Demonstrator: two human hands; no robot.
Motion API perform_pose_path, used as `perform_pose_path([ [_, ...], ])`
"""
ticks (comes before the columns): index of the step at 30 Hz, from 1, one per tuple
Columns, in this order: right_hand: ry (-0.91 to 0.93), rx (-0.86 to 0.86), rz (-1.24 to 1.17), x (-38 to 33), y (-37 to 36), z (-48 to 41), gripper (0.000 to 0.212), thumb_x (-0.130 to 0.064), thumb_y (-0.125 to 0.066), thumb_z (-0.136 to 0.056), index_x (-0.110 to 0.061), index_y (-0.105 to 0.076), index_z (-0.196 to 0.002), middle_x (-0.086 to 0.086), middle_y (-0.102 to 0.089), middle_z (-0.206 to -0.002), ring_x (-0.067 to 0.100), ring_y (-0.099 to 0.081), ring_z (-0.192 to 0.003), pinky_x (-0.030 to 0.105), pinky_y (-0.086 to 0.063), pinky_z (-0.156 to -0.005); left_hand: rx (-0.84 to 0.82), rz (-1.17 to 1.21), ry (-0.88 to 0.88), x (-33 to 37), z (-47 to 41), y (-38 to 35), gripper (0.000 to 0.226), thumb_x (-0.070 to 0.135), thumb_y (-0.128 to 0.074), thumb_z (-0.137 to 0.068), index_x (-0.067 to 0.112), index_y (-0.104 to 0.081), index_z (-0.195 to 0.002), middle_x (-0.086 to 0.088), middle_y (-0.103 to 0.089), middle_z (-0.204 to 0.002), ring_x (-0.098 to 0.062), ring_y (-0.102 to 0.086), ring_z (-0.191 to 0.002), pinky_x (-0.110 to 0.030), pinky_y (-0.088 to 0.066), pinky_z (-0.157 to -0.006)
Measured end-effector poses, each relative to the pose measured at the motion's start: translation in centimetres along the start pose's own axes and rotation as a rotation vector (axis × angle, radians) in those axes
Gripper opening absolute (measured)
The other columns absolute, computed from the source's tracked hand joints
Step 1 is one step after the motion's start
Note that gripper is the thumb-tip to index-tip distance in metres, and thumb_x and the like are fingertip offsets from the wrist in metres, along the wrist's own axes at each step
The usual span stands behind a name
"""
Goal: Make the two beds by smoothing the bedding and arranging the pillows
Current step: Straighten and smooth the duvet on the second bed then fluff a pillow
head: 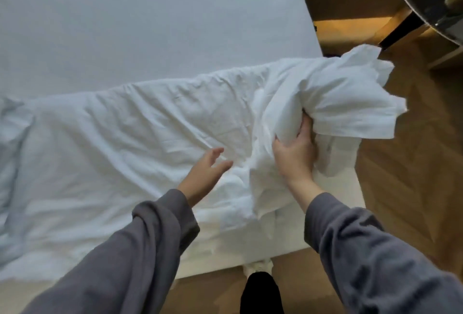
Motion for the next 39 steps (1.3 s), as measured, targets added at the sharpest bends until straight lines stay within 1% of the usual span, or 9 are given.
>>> perform_pose_path([
  [3, 0.106, -0.45, 0.078, -4.8, -5.4, 6.5, 0.062, -0.014, -0.057, -0.091, -0.024, -0.035, -0.148, 0.002, -0.044, -0.147, 0.02, -0.04, -0.135, 0.03, -0.03, -0.111, 0.04, 0.352, 0.048, 0.5, 4.2, 8.2, 0.038, 0.042, -0.048, -0.098, 0.027, -0.047, -0.134, 0.004, -0.05, -0.139, -0.012, -0.047, -0.128, -0.041, -0.039, -0.105],
  [6, 0.328, -0.683, 0.515, -8.4, -10.2, 13.8, 0.061, -0.069, -0.03, -0.093, -0.029, -0.075, -0.101, -0.012, -0.071, -0.099, 0.003, -0.065, -0.095, 0.019, -0.047, -0.088, 0.123, 0.721, 0.034, -1.9, 8.7, 17.4, 0.055, 0.059, -0.034, -0.096, 0.023, -0.049, -0.135, 0.0, -0.056, -0.134, -0.019, -0.054, -0.124, -0.048, -0.04, -0.104],
  [10, 0.792, -1.155, 0.829, -10.5, -17.3, 22.5, 0.042, -0.011, -0.048, -0.099, -0.004, -0.047, -0.14, 0.016, -0.048, -0.14, 0.036, -0.045, -0.129, 0.034, -0.025, -0.115, 0.219, 1.034, 0.011, -11.0, 14.8, 26.5, 0.075, 0.076, -0.04, -0.085, 0.023, -0.054, -0.136, -0.009, -0.062, -0.131, -0.028, -0.06, -0.12, -0.045, -0.044, -0.102],
  [13, 1.305, -1.103, 0.921, -9.0, -22.6, 26.5, 0.082, 0.003, -0.084, -0.054, -0.02, -0.061, -0.13, 0.017, -0.062, -0.127, 0.045, -0.056, -0.118, 0.064, -0.034, -0.106, 0.354, 0.908, 0.066, -20.4, 17.6, 28.3, 0.061, 0.072, -0.044, -0.087, 0.033, -0.057, -0.132, 0.0, -0.064, -0.13, -0.023, -0.061, -0.119, -0.044, -0.047, -0.101],
  [16, 1.284, -1.159, 1.084, -7.1, -25.9, 27.9, 0.094, -0.008, -0.092, -0.034, -0.022, -0.067, -0.124, 0.018, -0.066, -0.121, 0.047, -0.061, -0.11, 0.072, -0.035, -0.096, 0.307, 0.808, 0.205, -25.9, 18.5, 27.5, 0.062, 0.07, -0.052, -0.082, 0.031, -0.058, -0.13, -0.001, -0.066, -0.125, -0.022, -0.062, -0.116, -0.045, -0.043, -0.105],
  [23, 1.387, -1.08, 1.02, -6.2, -25.1, 27.7, 0.084, -0.018, -0.079, -0.061, -0.029, -0.051, -0.139, 0.016, -0.046, -0.145, 0.046, -0.034, -0.137, 0.071, -0.03, -0.104, 0.477, 0.203, 0.152, -22.6, 16.2, 26.1, 0.128, 0.076, -0.075, -0.046, 0.022, -0.021, -0.149, 0.007, -0.045, -0.14, -0.014, -0.048, -0.126, -0.036, -0.039, -0.107],
  [28, 1.381, -1.1, 0.829, -6.5, -22.0, 26.6, 0.053, -0.043, -0.056, -0.075, -0.027, -0.058, -0.126, 0.01, -0.05, -0.136, 0.035, -0.036, -0.131, 0.068, -0.032, -0.105, 0.485, -0.041, 0.225, -20.0, 16.0, 24.6, 0.13, 0.078, -0.072, -0.052, 0.042, 0.006, -0.15, -0.009, -0.006, -0.16, -0.029, -0.029, -0.142, -0.047, -0.036, -0.11],
  [33, 0.879, -0.903, 0.462, -7.1, -20.5, 25.1, 0.05, -0.032, -0.054, -0.084, -0.011, -0.051, -0.129, 0.009, -0.051, -0.136, 0.024, -0.044, -0.129, 0.044, -0.038, -0.108, 0.641, -0.282, -0.074, -16.8, 17.6, 23.1, 0.082, 0.076, -0.063, -0.062, 0.027, -0.042, -0.124, 0.007, -0.041, -0.126, -0.017, -0.046, -0.117, -0.04, -0.047, -0.091],
  [39, 1.105, -0.924, 0.808, -7.0, -22.1, 26.8, 0.063, -0.052, -0.041, -0.09, -0.034, -0.029, -0.15, -0.003, -0.026, -0.159, 0.027, -0.018, -0.147, 0.068, -0.006, -0.113, 0.7, -0.317, 0.21, -22.1, 18.5, 25.9, 0.009, 0.011, -0.053, -0.084, 0.018, -0.051, -0.077, -0.01, -0.058, -0.08, -0.038, -0.057, -0.085, -0.033, -0.038, -0.065],
])
Point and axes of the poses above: each hand's wrist, its own z-axis away from the middle knuckle, its own y-axis out of the back of the hand, x = y × z, the point moved 2 cm from there along -z, towards the middle knuckle
